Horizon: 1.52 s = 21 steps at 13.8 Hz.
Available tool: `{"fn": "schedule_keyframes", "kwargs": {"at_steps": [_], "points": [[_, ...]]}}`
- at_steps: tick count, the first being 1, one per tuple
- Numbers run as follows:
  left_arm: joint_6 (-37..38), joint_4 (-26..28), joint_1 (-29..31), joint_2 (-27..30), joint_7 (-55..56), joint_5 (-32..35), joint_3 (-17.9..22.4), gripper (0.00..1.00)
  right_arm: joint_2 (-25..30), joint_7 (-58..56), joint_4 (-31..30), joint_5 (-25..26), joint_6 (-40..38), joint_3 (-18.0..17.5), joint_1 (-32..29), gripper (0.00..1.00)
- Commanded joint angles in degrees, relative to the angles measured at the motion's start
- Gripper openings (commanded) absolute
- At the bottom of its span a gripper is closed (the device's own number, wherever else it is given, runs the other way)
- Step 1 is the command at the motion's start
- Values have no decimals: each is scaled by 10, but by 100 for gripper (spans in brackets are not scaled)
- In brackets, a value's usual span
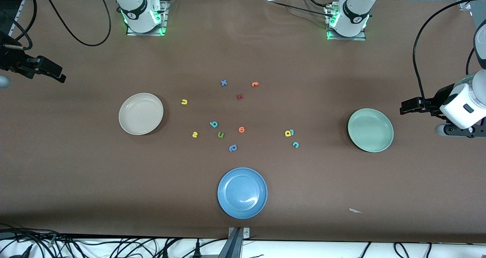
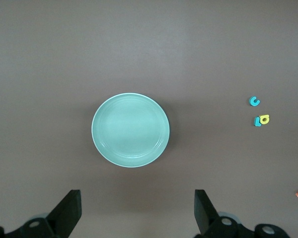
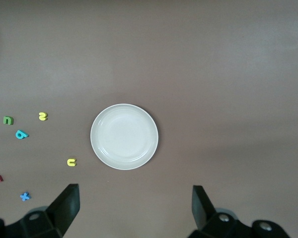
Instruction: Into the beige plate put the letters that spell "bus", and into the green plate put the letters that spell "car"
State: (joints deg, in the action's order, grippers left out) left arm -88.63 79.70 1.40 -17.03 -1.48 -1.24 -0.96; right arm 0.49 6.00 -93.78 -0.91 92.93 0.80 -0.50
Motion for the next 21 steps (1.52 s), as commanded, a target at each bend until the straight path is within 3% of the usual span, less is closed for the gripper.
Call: {"fn": "schedule_keyframes", "kwargs": {"at_steps": [1, 21], "points": [[2, 7, -1, 9, -5, -16, 4, 100, 4, -3, 2, 6, -4, -5, -4, 100], [3, 7, -1, 9, -5, -17, 4, 100, 6, -4, 2, 6, -6, -14, -4, 100]]}}
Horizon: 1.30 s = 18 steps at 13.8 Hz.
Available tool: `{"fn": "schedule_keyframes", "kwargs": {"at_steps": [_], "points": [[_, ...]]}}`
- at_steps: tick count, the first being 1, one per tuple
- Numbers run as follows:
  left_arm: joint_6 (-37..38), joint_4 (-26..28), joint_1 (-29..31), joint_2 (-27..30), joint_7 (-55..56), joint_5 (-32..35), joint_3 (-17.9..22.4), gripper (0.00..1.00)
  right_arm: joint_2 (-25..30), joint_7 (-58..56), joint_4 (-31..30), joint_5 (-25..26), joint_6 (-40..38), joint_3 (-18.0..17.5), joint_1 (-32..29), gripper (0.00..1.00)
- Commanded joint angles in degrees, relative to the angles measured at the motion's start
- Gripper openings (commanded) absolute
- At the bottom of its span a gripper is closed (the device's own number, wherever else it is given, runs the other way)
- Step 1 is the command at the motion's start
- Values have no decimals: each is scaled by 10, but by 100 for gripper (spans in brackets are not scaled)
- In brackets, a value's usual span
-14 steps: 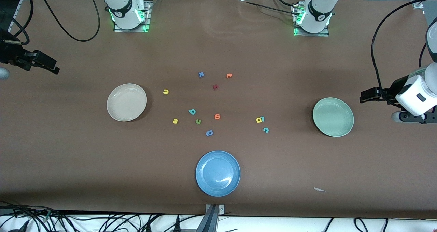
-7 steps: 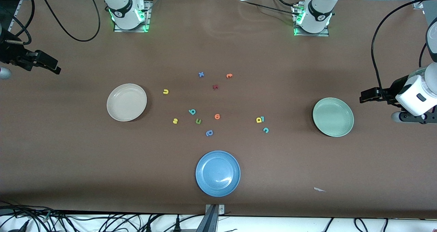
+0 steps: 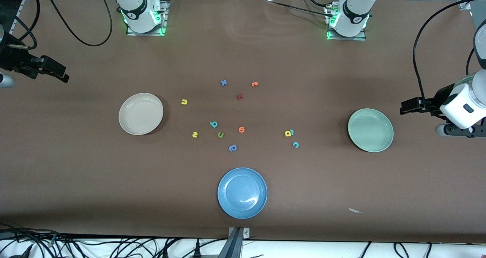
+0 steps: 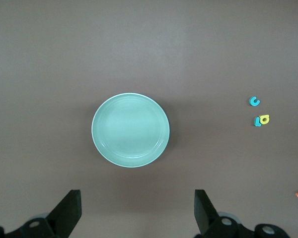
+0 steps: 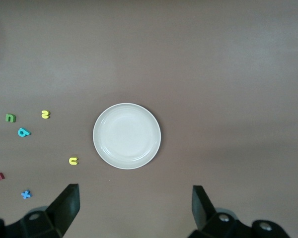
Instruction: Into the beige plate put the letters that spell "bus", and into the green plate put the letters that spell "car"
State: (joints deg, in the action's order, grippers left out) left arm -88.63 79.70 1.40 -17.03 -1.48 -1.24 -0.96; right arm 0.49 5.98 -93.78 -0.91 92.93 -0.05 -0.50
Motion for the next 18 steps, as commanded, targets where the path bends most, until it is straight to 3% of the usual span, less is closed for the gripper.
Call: {"fn": "schedule_keyframes", "kwargs": {"at_steps": [1, 18], "points": [[2, 7, -1, 9, -5, -17, 4, 100, 6, -4, 2, 6, -6, -6, -4, 100], [2, 8, -1, 9, -5, -17, 3, 100, 7, -2, 2, 21, -17, -6, -4, 100]]}}
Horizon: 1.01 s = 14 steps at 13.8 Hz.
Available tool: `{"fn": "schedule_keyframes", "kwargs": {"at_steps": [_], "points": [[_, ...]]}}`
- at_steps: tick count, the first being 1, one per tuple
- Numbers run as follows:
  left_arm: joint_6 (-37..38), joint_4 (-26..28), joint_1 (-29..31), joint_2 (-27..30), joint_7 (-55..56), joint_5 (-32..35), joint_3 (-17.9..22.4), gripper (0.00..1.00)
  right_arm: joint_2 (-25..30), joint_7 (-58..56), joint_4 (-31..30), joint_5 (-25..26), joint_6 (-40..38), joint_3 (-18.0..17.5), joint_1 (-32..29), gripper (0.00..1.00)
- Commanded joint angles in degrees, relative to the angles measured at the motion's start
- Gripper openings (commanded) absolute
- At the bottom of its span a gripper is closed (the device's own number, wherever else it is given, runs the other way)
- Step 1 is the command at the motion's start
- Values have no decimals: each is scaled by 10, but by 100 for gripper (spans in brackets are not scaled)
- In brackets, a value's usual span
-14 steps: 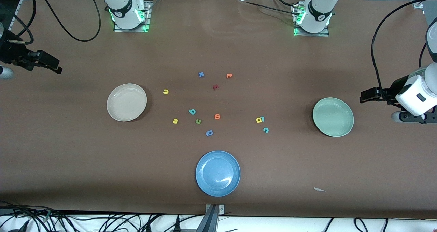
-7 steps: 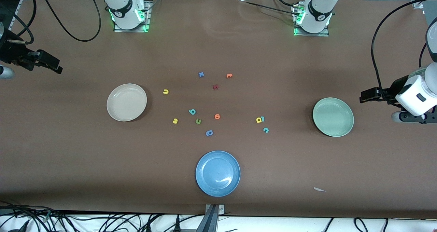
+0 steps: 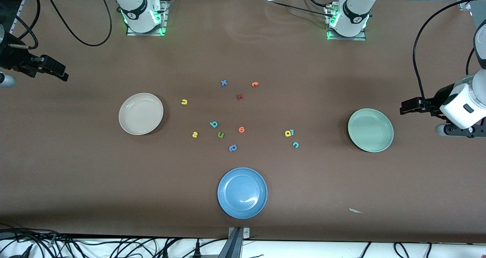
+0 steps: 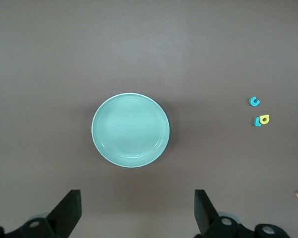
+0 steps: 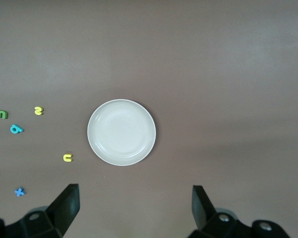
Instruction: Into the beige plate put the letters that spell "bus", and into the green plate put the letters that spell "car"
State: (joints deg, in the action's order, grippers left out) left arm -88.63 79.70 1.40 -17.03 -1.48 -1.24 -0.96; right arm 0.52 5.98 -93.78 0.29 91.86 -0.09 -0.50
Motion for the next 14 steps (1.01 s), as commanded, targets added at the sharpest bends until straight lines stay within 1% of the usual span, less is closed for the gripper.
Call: {"fn": "schedule_keyframes", "kwargs": {"at_steps": [1, 6, 7, 11, 14], "points": [[2, 8, -1, 9, -5, -17, 3, 100, 6, -1, 2, 8, -5, -5, -4, 100], [3, 12, -4, 7, 9, -17, 3, 100, 5, -1, 2, 6, -6, -4, -4, 100], [2, 13, -15, 5, 24, -18, 1, 100, 5, -1, 2, 5, -8, -4, -4, 100], [0, 16, -50, -14, 111, -17, -1, 100, 2, -5, 1, 11, -14, -4, -3, 100], [-14, 13, -82, -36, 223, -18, -1, 100, -7, -4, -2, 9, -48, -4, -3, 100]]}}
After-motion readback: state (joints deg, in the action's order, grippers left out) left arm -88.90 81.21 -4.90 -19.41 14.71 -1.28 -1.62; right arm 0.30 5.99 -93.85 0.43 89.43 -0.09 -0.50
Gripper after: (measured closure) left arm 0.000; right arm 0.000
